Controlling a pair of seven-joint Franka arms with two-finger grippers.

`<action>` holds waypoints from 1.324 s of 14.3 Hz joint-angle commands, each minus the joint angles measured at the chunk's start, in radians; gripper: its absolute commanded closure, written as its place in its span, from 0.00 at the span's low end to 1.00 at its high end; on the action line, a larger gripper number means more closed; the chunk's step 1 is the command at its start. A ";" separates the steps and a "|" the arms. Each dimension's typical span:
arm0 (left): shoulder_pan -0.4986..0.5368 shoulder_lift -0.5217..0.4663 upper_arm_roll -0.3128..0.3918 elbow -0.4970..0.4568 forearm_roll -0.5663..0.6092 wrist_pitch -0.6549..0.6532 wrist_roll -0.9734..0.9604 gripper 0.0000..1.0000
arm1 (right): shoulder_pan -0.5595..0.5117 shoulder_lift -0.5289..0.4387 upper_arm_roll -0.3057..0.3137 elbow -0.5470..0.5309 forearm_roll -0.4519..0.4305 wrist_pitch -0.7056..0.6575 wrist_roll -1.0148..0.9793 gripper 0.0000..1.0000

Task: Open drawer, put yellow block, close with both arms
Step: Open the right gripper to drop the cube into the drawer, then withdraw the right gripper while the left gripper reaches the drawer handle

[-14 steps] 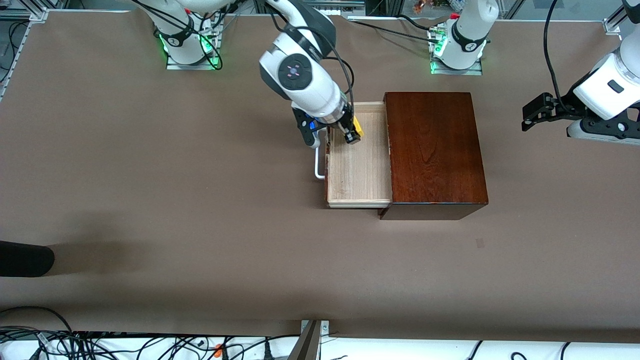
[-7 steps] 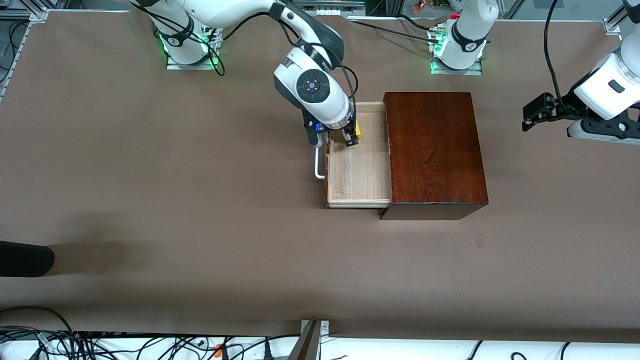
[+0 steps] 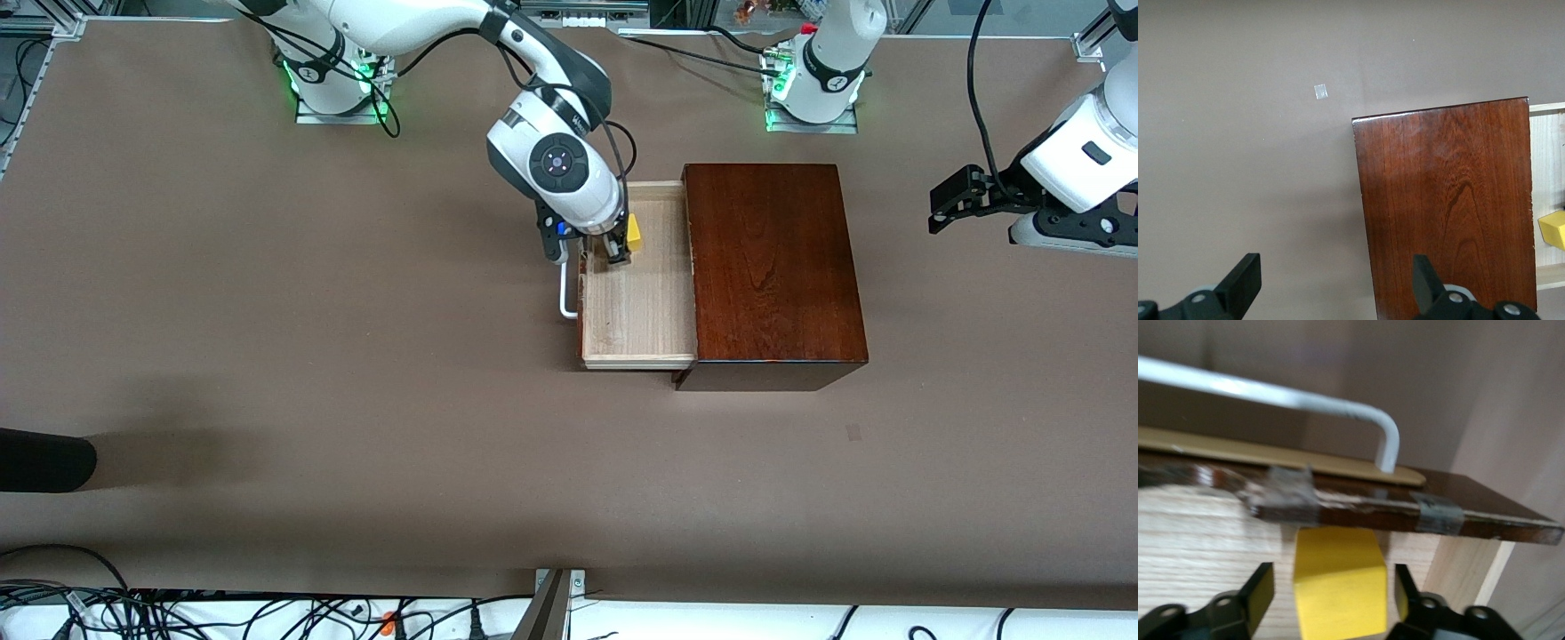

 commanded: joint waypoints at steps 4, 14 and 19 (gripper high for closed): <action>-0.002 0.011 0.002 0.026 -0.018 0.001 0.008 0.00 | -0.083 -0.155 -0.026 0.102 -0.038 -0.209 -0.205 0.00; -0.019 0.052 -0.162 0.026 -0.009 0.007 0.008 0.00 | -0.110 -0.373 -0.503 0.063 -0.023 -0.545 -1.305 0.00; -0.051 0.169 -0.374 0.119 -0.015 0.011 0.008 0.00 | -0.273 -0.537 -0.546 -0.157 -0.003 -0.504 -1.882 0.00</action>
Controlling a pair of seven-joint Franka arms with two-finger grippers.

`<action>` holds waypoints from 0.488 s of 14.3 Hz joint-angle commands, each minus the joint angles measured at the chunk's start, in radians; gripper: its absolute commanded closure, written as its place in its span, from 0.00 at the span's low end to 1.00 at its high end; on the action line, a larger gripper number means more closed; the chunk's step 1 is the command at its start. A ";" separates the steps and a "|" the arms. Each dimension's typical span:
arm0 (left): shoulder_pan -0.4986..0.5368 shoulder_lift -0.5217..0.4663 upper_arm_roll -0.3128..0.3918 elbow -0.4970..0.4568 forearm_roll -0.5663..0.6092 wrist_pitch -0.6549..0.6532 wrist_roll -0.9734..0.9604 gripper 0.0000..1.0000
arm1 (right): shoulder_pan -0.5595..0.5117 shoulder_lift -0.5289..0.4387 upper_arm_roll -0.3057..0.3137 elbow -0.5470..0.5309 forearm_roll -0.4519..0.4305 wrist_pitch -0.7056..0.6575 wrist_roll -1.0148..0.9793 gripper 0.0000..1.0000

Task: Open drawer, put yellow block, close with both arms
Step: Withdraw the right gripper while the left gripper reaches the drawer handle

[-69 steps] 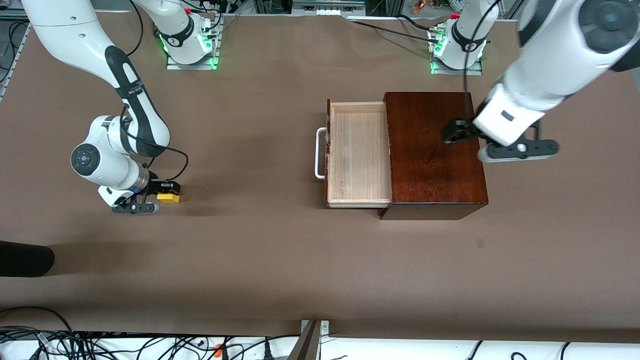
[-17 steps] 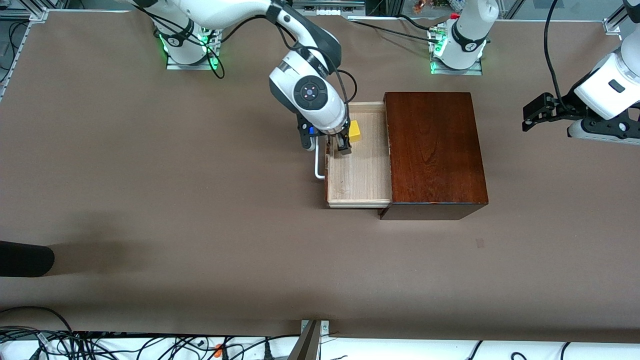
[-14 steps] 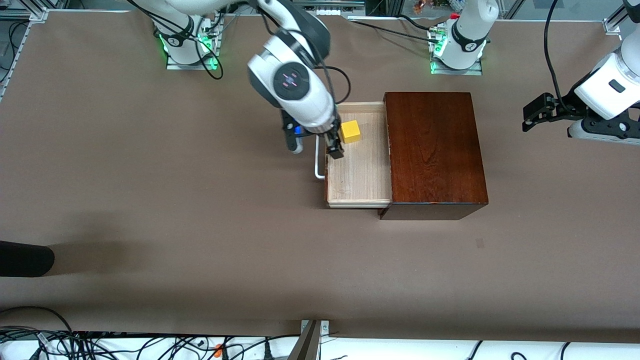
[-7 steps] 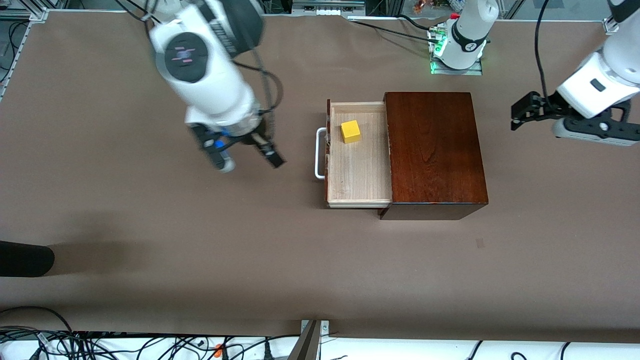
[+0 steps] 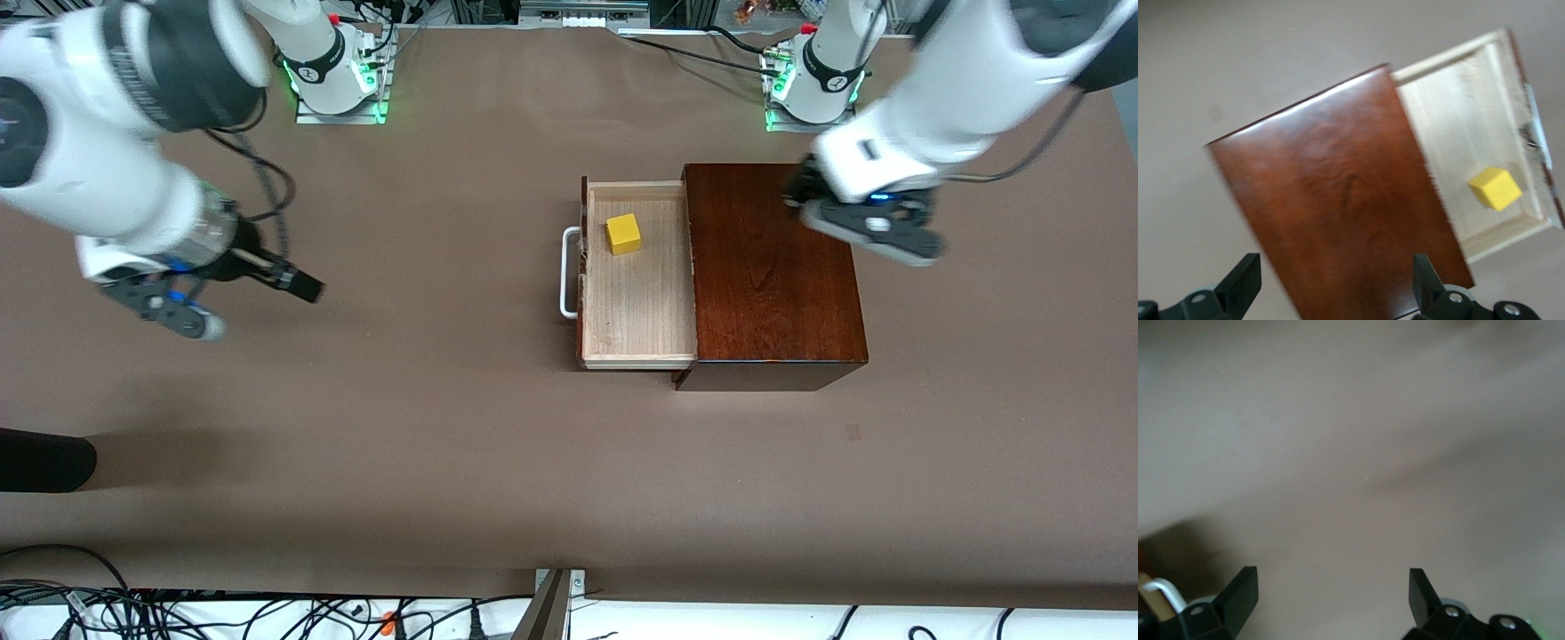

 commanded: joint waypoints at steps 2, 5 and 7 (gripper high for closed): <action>-0.062 0.116 -0.104 0.132 -0.017 -0.012 0.012 0.00 | -0.125 -0.150 0.017 -0.230 -0.002 0.078 -0.376 0.00; -0.190 0.192 -0.113 0.185 -0.009 0.021 0.042 0.00 | -0.279 -0.193 0.084 -0.270 -0.033 0.112 -0.661 0.00; -0.246 0.230 -0.113 0.190 -0.009 0.067 0.189 0.00 | -0.378 -0.229 0.191 -0.272 -0.068 0.115 -0.688 0.00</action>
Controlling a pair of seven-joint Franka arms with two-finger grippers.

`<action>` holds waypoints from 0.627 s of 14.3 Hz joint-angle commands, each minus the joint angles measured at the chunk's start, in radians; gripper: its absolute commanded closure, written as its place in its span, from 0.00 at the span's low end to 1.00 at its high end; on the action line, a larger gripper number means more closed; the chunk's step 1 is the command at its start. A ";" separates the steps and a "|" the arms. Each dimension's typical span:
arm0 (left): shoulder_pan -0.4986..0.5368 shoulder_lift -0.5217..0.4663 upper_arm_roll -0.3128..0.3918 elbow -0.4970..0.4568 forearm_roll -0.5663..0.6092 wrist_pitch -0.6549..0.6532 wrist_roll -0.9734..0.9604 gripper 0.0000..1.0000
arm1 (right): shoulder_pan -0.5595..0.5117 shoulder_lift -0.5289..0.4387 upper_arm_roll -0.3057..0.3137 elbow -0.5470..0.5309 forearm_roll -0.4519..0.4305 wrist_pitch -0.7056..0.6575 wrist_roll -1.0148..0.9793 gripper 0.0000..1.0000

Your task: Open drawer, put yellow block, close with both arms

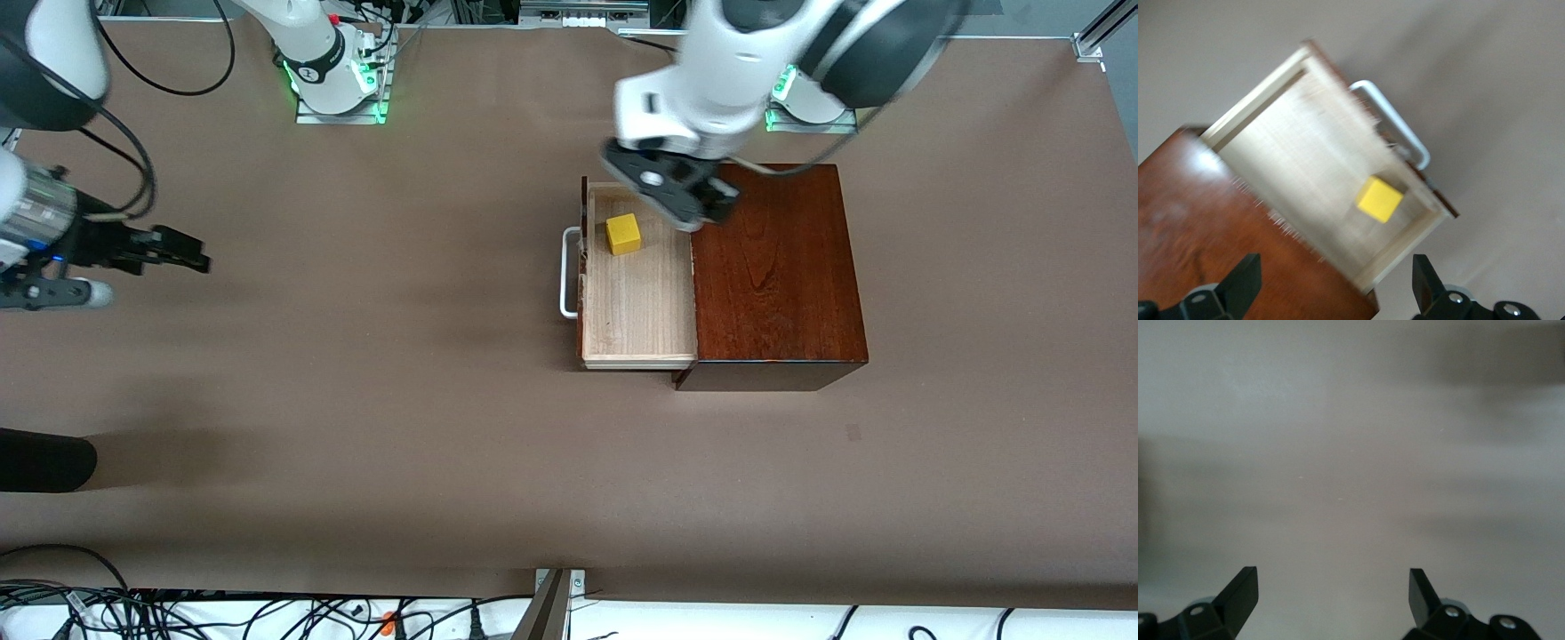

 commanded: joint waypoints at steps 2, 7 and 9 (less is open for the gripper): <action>-0.092 0.100 0.009 0.063 -0.007 0.062 0.258 0.00 | -0.124 -0.097 0.144 -0.047 -0.051 0.011 -0.051 0.00; -0.176 0.201 0.009 0.068 0.095 0.122 0.522 0.00 | -0.133 -0.106 0.144 -0.055 -0.054 -0.042 -0.057 0.00; -0.178 0.257 0.009 0.068 0.100 0.171 0.579 0.00 | -0.134 -0.112 0.139 -0.052 -0.051 -0.064 -0.048 0.00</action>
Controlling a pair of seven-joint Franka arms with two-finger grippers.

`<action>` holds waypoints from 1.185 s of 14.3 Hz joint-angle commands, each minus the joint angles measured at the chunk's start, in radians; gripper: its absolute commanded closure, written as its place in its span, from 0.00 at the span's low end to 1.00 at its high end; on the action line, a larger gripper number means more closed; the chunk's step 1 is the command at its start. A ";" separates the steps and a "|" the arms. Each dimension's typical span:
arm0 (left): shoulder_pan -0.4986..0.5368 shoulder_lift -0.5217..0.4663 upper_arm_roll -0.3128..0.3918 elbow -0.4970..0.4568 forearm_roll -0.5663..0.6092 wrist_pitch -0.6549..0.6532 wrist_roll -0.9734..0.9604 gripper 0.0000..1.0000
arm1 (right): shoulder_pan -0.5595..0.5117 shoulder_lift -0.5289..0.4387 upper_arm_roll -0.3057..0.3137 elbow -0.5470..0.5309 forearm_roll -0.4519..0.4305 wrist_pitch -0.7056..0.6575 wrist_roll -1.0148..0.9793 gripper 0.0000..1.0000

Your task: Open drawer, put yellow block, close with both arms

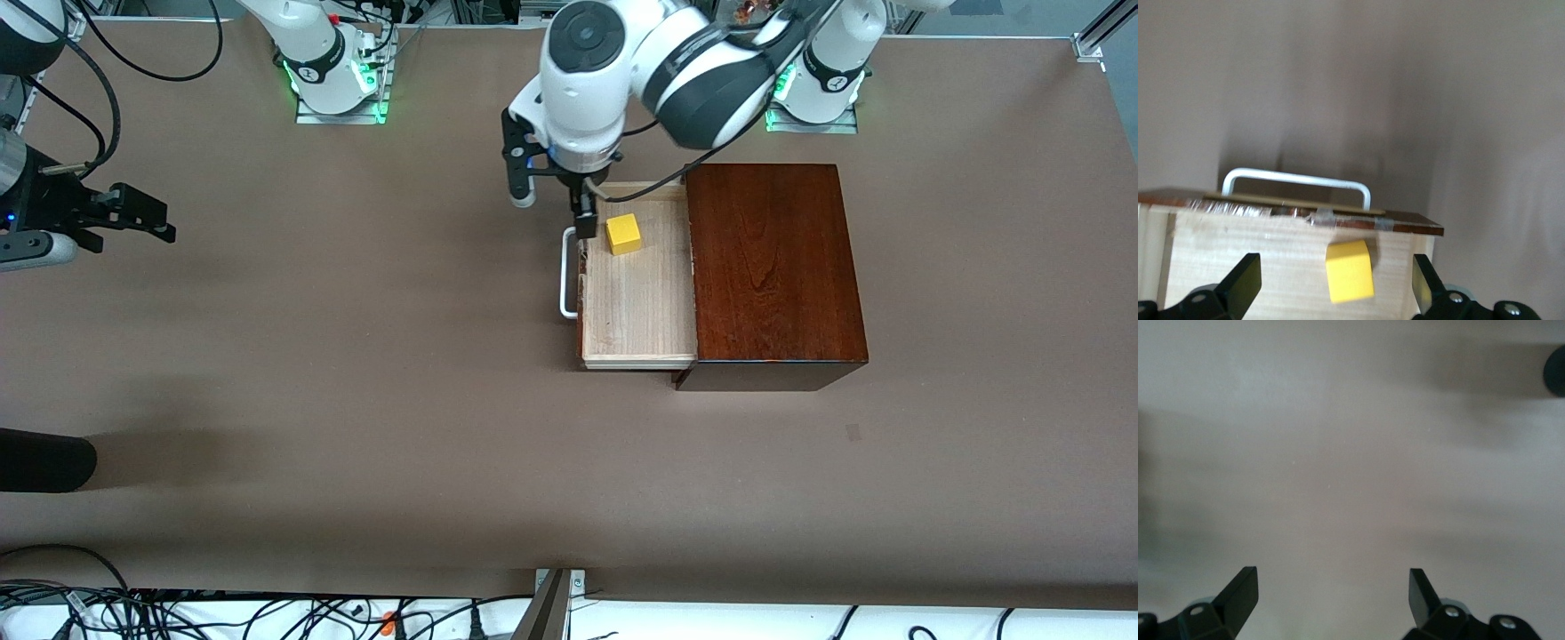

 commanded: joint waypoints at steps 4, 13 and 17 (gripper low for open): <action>-0.053 0.145 0.008 0.049 0.073 0.084 0.151 0.00 | -0.020 -0.036 0.014 -0.021 -0.005 0.020 -0.002 0.00; -0.088 0.231 0.016 0.045 0.237 0.154 0.135 0.00 | -0.020 -0.021 0.012 -0.003 0.000 0.000 -0.001 0.00; -0.081 0.224 0.022 0.043 0.259 0.150 0.136 0.00 | -0.020 -0.019 0.014 -0.004 0.003 -0.003 -0.007 0.00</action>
